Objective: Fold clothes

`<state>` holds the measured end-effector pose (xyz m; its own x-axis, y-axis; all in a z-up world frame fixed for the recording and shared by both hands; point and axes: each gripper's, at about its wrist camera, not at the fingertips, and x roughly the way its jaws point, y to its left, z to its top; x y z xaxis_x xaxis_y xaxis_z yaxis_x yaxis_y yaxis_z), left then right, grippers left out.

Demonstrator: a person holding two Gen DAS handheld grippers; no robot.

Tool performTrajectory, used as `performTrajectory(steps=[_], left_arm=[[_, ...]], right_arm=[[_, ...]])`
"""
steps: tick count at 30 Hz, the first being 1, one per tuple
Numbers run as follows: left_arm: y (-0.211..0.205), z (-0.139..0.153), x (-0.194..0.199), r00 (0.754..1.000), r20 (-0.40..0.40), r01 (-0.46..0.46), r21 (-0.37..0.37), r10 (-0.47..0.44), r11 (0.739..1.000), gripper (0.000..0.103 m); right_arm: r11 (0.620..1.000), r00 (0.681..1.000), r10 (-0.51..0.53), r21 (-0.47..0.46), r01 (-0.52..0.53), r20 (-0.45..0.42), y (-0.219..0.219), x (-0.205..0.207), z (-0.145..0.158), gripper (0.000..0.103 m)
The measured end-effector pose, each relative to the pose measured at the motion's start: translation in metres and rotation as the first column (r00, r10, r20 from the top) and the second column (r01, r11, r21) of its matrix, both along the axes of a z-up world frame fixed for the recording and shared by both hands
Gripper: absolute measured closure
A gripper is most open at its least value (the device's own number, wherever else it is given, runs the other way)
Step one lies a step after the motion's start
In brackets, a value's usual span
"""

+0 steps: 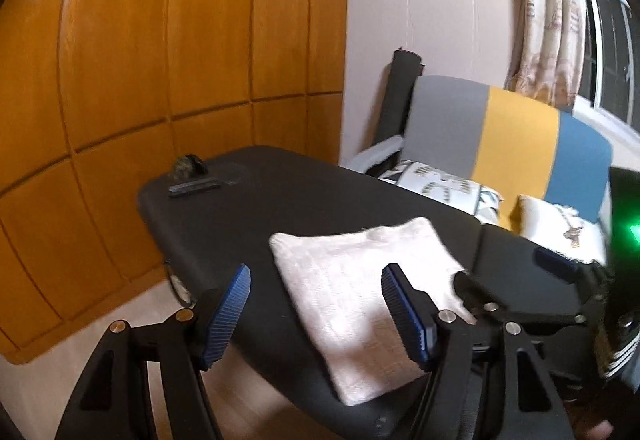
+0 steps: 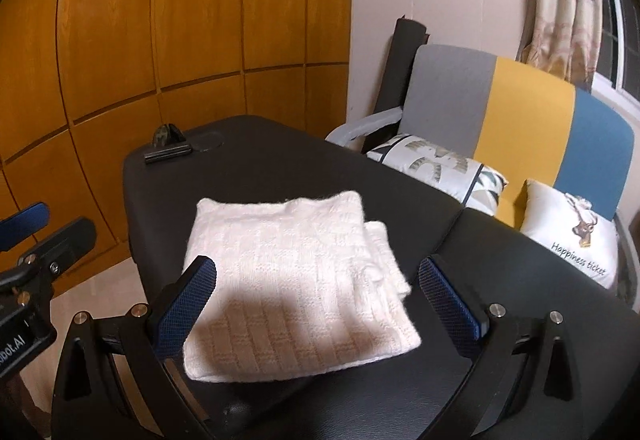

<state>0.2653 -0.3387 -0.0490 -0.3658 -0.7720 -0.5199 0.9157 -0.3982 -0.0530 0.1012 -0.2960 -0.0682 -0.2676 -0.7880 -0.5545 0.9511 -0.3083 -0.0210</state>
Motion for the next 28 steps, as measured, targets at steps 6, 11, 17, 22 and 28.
performTrajectory(steps=[6, 11, 17, 22, 28], left_arm=[[-0.001, -0.004, -0.003, 1.0, 0.004, 0.017, 0.038, -0.018, 0.999, 0.038], [-0.004, -0.005, 0.0, 1.0, -0.01, 0.007, 0.059, -0.006, 0.998, 0.038], [-0.004, -0.003, 0.005, 1.0, -0.018, -0.004, 0.063, 0.006, 0.998, 0.038], [-0.006, -0.003, 0.009, 0.999, -0.045, 0.001, 0.084, 0.003, 0.996, 0.038], [-0.001, 0.0, 0.011, 0.999, -0.045, -0.012, 0.051, 0.014, 0.999, 0.038]], right_arm=[[0.998, 0.998, 0.058, 0.031, -0.057, -0.023, -0.009, 0.012, -0.004, 0.0], [0.994, 0.994, 0.096, 0.055, -0.093, -0.052, -0.012, 0.023, -0.007, 0.0], [0.991, 0.991, 0.115, 0.077, -0.109, -0.072, -0.015, 0.029, -0.01, 0.0], [0.989, 0.99, 0.117, 0.097, -0.109, -0.073, -0.016, 0.03, -0.014, 0.0], [0.989, 0.993, 0.1, 0.118, -0.092, -0.066, -0.014, 0.024, -0.019, 0.0]])
